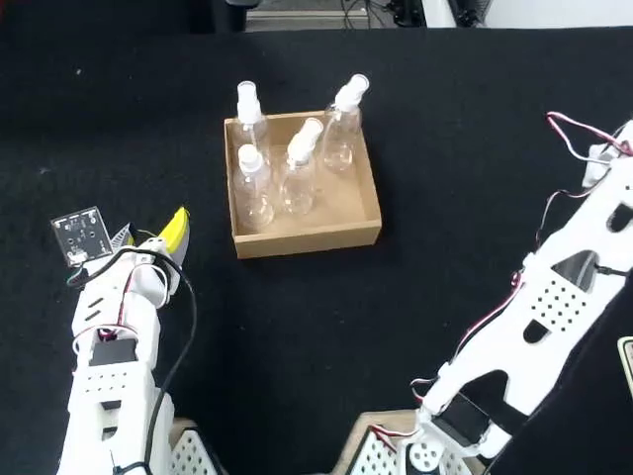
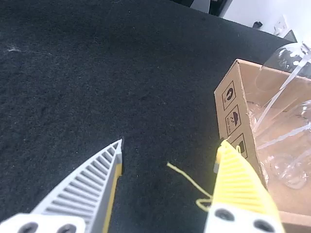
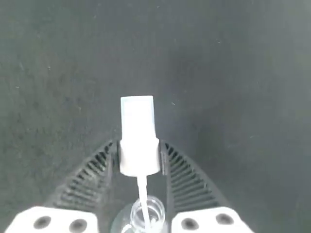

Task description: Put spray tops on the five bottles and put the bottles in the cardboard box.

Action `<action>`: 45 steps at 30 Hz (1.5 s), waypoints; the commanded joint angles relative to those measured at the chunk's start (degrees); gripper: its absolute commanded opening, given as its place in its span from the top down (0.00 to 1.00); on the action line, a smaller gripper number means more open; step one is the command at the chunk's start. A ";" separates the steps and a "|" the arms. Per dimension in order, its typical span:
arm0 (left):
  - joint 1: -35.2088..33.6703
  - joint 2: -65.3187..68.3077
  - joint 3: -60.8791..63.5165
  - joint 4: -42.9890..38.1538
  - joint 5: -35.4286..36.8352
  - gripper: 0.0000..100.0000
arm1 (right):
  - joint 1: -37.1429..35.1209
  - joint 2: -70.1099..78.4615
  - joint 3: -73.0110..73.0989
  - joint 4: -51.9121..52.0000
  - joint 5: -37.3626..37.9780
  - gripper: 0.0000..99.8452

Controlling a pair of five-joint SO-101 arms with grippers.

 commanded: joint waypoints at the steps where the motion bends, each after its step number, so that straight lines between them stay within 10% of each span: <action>1: 0.48 -0.88 -0.57 -0.88 -0.62 0.71 | 1.14 -5.49 -1.45 2.02 -1.49 0.99; 31: 0.48 -0.88 -0.57 -0.88 -0.62 0.71 | 2.46 -11.12 -0.75 2.37 -7.82 0.99; 45: 0.48 -0.88 -0.57 -0.79 -0.62 0.71 | 2.64 -34.15 32.40 -1.14 -6.42 0.99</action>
